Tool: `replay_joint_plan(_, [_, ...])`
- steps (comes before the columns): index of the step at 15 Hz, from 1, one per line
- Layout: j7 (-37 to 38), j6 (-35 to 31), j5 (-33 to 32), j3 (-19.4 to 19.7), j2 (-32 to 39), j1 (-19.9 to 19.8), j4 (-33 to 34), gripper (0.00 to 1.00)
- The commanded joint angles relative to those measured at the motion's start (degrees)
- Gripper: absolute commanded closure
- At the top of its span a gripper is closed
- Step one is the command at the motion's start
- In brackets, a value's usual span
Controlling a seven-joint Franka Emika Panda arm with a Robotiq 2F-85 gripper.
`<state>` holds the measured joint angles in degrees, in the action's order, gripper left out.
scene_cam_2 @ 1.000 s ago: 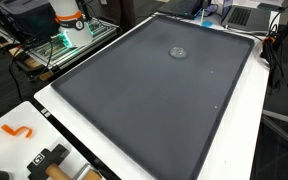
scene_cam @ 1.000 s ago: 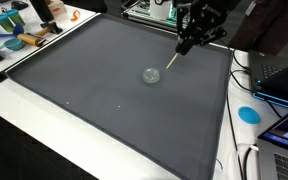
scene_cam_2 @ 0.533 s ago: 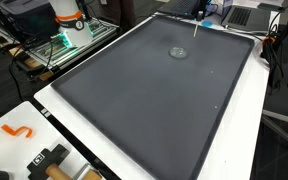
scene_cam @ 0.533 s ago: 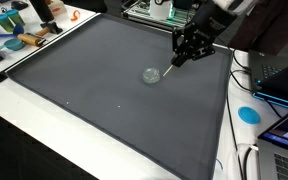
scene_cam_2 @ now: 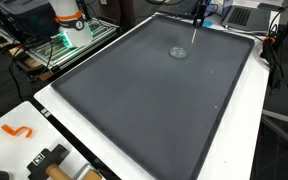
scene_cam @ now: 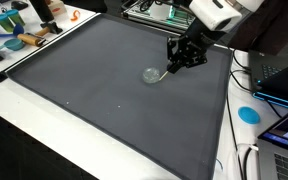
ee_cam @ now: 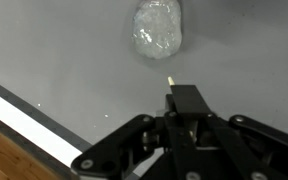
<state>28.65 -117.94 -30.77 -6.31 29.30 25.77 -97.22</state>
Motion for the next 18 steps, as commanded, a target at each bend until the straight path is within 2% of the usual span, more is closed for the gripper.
replay_joint_plan(1, [1.0, -1.3, -1.0, 1.2, 0.9, 0.8, 0.5, 0.97])
replay_joint_plan(12, [-0.7, -7.5, 3.5, 1.7, -1.8, -2.5, -1.0, 0.97])
replay_joint_plan(18, [-3.6, -11.8, 11.2, 1.2, -4.0, -6.7, -3.0, 0.97])
